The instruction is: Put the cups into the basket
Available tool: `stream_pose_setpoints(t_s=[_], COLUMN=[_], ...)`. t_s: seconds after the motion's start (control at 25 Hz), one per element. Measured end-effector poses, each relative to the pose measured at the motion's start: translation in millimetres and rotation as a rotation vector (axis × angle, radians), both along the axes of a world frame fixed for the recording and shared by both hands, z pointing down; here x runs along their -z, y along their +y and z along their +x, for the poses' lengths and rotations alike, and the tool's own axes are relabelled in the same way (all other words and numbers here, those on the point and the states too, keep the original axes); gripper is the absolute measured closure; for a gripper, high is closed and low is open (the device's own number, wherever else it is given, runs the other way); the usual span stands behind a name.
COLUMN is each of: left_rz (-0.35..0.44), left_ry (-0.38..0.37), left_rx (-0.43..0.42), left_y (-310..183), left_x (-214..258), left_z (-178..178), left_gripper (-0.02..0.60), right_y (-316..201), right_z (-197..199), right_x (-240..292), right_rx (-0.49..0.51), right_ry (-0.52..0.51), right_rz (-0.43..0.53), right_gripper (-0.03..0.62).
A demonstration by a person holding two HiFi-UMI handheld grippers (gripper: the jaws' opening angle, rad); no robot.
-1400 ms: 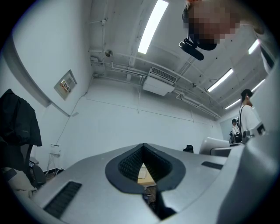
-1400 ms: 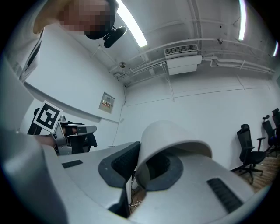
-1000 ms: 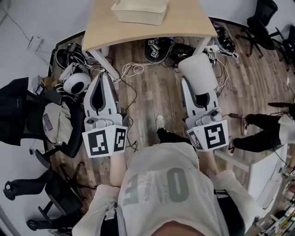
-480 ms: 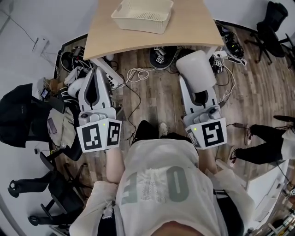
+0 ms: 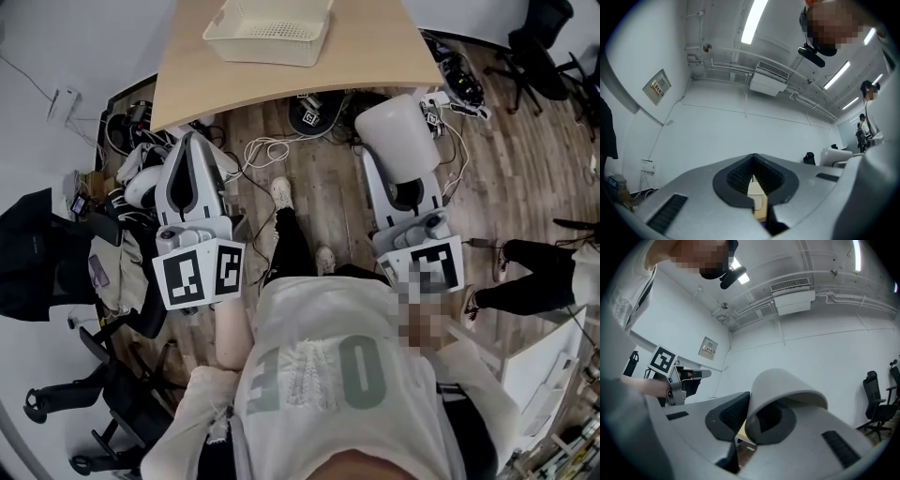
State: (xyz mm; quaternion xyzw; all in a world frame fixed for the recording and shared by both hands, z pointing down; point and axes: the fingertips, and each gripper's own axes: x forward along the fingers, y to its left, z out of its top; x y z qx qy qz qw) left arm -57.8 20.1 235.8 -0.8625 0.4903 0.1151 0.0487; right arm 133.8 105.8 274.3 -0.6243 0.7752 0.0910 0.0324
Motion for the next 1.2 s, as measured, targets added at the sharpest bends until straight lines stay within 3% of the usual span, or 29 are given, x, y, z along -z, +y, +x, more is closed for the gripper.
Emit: stream_pose_setpoints(t_s=[0.48, 0.96, 1.2], left_rz=[-0.023, -0.057, -0.041], left_ry=[0.041, 0.058, 0.063], left_rx=[-0.039, -0.085, -0.104], left_y=[-106.5, -293.2, -380.3], left_x=[-18.5, -11.4, 0.0], left_z=[17.4, 19.1, 8.6], left_gripper=[0.574, 0.574, 0.574], right_y=[-101.7, -284.7, -371.7], right_z=[0.0, -19.9, -28.2], right_x=[-6.5, 2.9, 15.6], right_rx=[-0.003, 0.008, -0.013], right_ry=[0.06, 0.054, 0.075], right_rz=[-0.027, -0.08, -0.051], right_gripper=[0.565, 0.565, 0.565])
